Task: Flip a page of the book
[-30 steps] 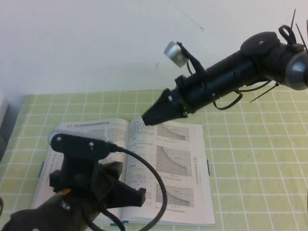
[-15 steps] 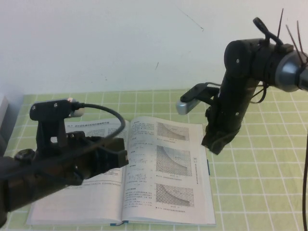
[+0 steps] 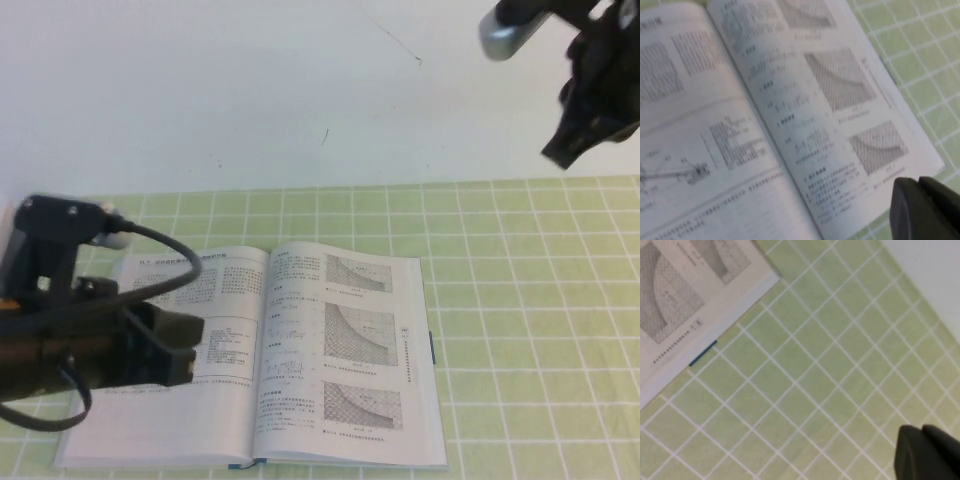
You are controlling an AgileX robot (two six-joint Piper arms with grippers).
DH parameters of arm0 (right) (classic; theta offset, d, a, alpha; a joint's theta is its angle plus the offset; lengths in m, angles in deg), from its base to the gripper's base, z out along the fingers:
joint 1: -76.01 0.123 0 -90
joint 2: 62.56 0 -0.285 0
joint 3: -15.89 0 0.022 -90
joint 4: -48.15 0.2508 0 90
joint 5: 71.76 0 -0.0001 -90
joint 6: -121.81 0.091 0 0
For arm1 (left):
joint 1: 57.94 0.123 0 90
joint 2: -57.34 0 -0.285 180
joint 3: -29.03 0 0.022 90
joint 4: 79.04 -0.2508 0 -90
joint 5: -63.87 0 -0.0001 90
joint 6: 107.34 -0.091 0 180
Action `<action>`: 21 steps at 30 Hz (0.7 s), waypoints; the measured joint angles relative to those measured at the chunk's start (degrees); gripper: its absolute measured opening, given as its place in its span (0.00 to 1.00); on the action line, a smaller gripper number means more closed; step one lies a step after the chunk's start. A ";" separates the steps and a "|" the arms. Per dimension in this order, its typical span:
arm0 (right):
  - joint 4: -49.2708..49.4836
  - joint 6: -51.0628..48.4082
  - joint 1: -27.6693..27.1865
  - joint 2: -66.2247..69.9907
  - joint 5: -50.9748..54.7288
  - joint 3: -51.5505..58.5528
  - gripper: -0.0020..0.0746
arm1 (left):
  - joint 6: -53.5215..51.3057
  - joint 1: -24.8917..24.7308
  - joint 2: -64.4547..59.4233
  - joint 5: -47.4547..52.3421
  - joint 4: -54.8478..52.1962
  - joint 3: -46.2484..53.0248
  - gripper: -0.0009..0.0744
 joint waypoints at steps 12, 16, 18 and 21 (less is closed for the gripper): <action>-7.55 4.28 0.00 -25.07 0.53 15.00 0.03 | 0.34 0.02 20.81 -10.35 -0.03 0.00 0.01; -8.18 7.01 0.00 -34.50 -0.74 25.71 0.03 | -1.70 0.02 21.36 -16.39 1.30 2.63 0.01; -8.81 8.79 0.00 -39.18 -2.99 31.94 0.03 | -2.40 0.02 21.36 -22.42 2.82 4.76 0.01; -9.17 11.09 0.00 -46.94 -6.28 40.60 0.03 | -2.77 0.12 22.53 -29.12 4.46 7.61 0.01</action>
